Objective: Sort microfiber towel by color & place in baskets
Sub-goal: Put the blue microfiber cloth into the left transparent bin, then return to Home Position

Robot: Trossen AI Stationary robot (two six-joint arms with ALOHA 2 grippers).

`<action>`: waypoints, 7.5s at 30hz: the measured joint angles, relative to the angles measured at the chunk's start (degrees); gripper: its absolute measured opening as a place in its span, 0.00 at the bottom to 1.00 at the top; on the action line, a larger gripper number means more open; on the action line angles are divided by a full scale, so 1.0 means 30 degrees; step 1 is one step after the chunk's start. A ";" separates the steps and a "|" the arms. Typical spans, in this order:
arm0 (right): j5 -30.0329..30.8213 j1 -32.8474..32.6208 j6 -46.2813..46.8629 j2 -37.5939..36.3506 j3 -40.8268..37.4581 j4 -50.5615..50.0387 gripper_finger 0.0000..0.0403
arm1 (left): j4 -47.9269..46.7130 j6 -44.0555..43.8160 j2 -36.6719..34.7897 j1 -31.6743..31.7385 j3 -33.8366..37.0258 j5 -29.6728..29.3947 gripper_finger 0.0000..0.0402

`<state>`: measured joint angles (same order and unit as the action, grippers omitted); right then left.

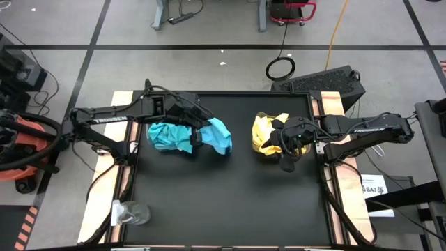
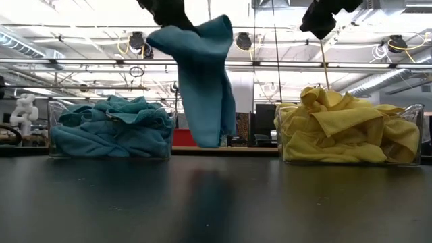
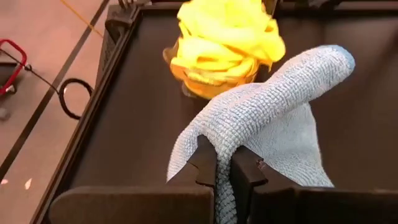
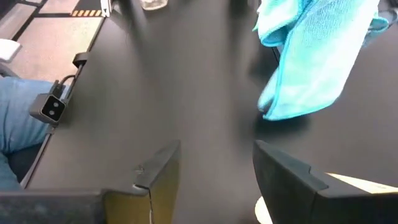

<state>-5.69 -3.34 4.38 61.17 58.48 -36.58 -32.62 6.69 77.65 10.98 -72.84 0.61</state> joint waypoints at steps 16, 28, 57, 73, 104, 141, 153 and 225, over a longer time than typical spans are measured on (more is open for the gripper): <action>0.0135 -0.0726 0.0244 0.0000 0.0000 0.0581 0.48 | -0.2011 -0.0266 -0.1758 -0.0514 0.0000 -0.1019 0.03; 0.0976 -0.0726 -0.0328 0.0000 0.0000 0.0751 0.48 | -0.7230 -0.1621 -0.6708 -0.0954 -0.0036 -0.4089 0.03; 0.1013 -0.0712 -0.0627 0.0000 0.0000 0.0984 0.48 | -1.3397 -0.4628 -0.8466 -0.0917 0.0273 -0.8494 0.03; 0.1005 -0.0712 -0.0495 0.0000 0.0000 0.1115 0.48 | -0.8487 -0.3603 -0.4094 0.0963 0.3709 -0.9235 0.03; 0.0877 -0.0778 -0.0896 0.2186 0.0007 0.1421 0.48 | 0.2117 -0.2592 -0.2100 0.4656 1.3100 -0.3867 0.06; 0.0901 -0.1426 -0.1848 0.0849 0.0007 0.1169 0.48 | -0.3666 -0.2423 -0.5609 0.4354 0.8528 -0.0696 0.55; 0.0969 -0.1418 -0.1798 -0.0734 0.0007 0.1122 0.48 | -0.2880 -0.1708 -0.9223 0.4058 0.7817 -0.0762 0.55; 0.2460 -0.1411 -0.3349 -2.0356 -1.7119 1.1682 0.48 | 1.3879 -0.3206 -2.5871 -0.0729 2.4093 0.2203 0.55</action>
<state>1.69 -7.57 -5.67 0.10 7.12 -1.53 9.02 -2.93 0.03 8.80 -0.56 7.22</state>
